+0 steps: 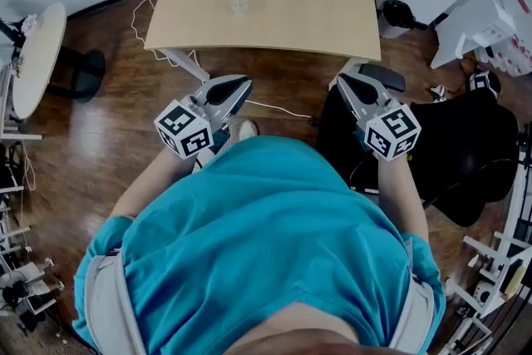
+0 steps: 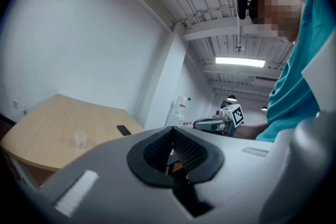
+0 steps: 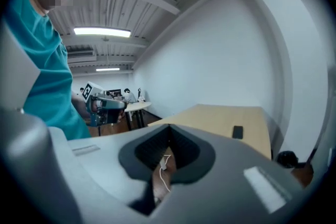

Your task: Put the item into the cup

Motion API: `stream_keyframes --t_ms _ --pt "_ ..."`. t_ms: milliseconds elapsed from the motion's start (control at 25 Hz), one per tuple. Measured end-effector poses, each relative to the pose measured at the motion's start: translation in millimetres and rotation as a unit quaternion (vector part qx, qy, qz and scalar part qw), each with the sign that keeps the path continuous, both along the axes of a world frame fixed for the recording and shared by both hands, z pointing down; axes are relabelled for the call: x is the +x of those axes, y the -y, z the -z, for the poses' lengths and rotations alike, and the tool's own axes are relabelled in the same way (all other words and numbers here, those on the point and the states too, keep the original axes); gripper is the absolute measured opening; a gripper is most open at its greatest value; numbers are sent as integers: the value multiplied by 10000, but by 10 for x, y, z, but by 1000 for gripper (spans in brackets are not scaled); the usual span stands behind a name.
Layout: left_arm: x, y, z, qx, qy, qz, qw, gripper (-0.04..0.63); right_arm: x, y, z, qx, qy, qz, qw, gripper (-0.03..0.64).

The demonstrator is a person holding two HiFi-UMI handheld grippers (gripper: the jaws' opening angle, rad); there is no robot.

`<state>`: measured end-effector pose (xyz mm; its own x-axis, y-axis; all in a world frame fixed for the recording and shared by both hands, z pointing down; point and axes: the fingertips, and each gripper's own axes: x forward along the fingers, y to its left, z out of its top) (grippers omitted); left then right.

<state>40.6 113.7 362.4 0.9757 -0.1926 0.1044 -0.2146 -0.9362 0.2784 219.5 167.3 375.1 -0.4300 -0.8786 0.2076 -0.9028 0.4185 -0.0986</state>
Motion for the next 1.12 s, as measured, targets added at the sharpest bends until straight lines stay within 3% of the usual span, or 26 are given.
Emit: stream_keyframes --t_ms 400,640,880,1120 --pt "-884 -431 216 123 -186 576 9981 5 -691 -496 -8 6 216 367 9991 2" --pt "-1770 -514 238 325 -216 484 9981 5 -1343 -541 115 42 121 156 9998 2" --pt "-2533 -420 205 373 -175 273 9988 5 -1976 -492 308 184 347 -247 9989 2" --pt "-2517 -498 236 435 -305 277 9982 5 -2099 -687 324 287 207 -239 9991 2"
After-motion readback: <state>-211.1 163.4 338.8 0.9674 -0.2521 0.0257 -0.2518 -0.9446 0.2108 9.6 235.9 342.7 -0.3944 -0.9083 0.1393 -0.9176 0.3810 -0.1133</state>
